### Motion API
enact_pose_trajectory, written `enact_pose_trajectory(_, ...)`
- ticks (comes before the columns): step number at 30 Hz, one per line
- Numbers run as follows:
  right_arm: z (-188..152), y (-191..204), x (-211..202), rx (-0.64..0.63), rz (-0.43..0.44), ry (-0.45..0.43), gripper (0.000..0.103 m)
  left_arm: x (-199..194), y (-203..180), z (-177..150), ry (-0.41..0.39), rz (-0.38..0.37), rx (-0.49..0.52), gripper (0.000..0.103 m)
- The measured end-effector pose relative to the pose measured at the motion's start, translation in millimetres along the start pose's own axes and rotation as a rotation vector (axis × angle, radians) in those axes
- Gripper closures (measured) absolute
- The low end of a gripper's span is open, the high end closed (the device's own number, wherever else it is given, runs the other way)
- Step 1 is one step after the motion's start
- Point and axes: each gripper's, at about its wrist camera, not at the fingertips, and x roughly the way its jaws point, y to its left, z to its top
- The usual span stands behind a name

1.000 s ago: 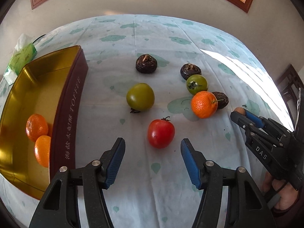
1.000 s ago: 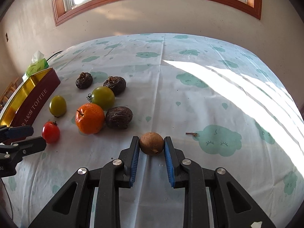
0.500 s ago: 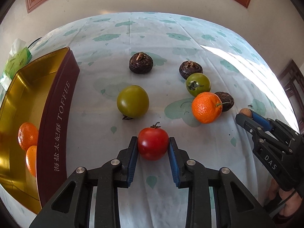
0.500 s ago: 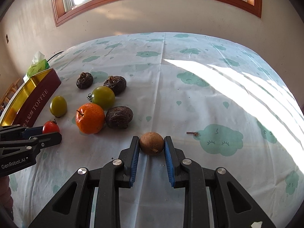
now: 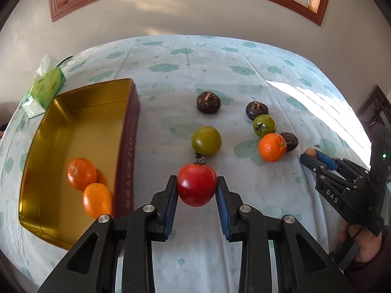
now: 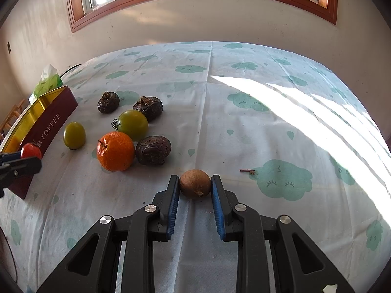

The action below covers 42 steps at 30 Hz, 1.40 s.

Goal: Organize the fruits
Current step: 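Grasp the red tomato with left tool, drop it in the tin while right holds kiwi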

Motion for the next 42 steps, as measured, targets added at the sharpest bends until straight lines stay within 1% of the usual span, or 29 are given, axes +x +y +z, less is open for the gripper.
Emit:
enact_pose_trajectory(4, 0, 1, 0, -0.003, -0.004, 0.001, 0.079, -22, 39, 6, -0.036, 0.035, -0.056, 0.071)
enact_pose_trajectory(8, 0, 1, 0, -0.005, -0.006, 0.001, 0.079, -34, 87, 7, -0.054, 0.117, -0.104, 0.071)
enact_pose_trajectory(13, 0, 1, 0, -0.011, -0.013, 0.002, 0.079, -28, 140, -2, -0.014, 0.192, -0.158, 0.071)
enact_pose_trajectory(17, 0, 1, 0, -0.011, -0.013, 0.003, 0.079, -13, 166, -13, 0.035, 0.208, -0.179, 0.071)
enact_pose_trajectory(20, 0, 2, 0, -0.015, -0.018, 0.003, 0.079, -4, 175, -22, 0.062, 0.207, -0.186, 0.071)
enact_pose_trajectory(25, 0, 3, 1, -0.019, -0.023, 0.004, 0.078, 7, 177, -26, 0.082, 0.205, -0.174, 0.071)
enact_pose_trajectory(31, 0, 4, 1, -0.023, -0.027, 0.005, 0.078, 14, 180, -26, 0.085, 0.224, -0.163, 0.071)
enact_pose_trajectory(42, 0, 4, 2, -0.023, -0.027, 0.005, 0.078, 20, 178, -22, 0.096, 0.226, -0.151, 0.071)
